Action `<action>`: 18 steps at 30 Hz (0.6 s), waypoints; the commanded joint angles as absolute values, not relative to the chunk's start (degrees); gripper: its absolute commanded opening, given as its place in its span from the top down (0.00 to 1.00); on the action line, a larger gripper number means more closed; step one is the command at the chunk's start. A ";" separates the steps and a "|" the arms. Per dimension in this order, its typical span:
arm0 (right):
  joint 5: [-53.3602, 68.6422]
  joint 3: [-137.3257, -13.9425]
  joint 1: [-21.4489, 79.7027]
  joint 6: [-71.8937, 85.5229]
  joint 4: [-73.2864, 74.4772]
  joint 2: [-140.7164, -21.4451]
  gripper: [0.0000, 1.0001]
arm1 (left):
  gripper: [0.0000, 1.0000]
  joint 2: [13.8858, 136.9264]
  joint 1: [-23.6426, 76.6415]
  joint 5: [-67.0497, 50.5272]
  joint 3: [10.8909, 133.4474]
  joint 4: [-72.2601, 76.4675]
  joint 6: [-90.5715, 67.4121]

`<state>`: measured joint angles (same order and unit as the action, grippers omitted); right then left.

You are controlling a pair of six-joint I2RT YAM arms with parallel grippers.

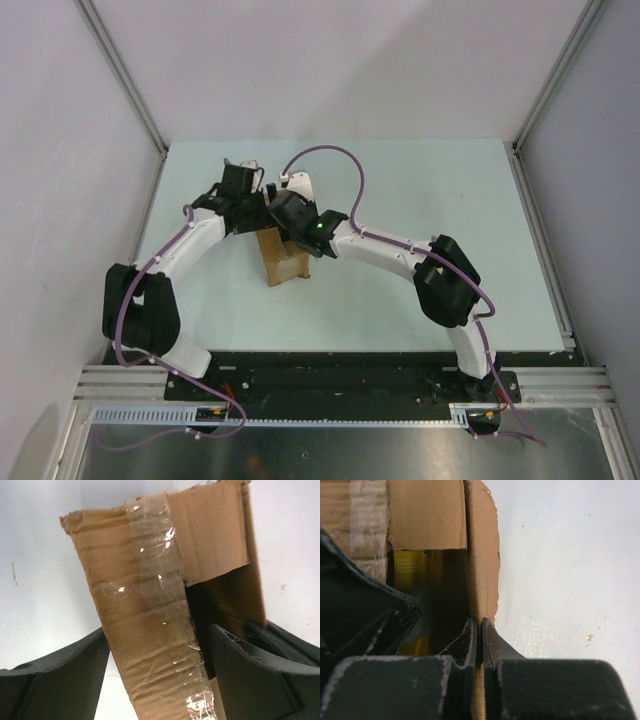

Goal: Unpack the express box

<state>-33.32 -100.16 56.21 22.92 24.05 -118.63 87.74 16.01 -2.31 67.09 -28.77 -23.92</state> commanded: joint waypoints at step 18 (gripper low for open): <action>-34.37 -101.07 55.20 26.19 29.35 -117.07 1.00 | 0.27 75.86 12.57 7.83 69.70 -35.42 -21.80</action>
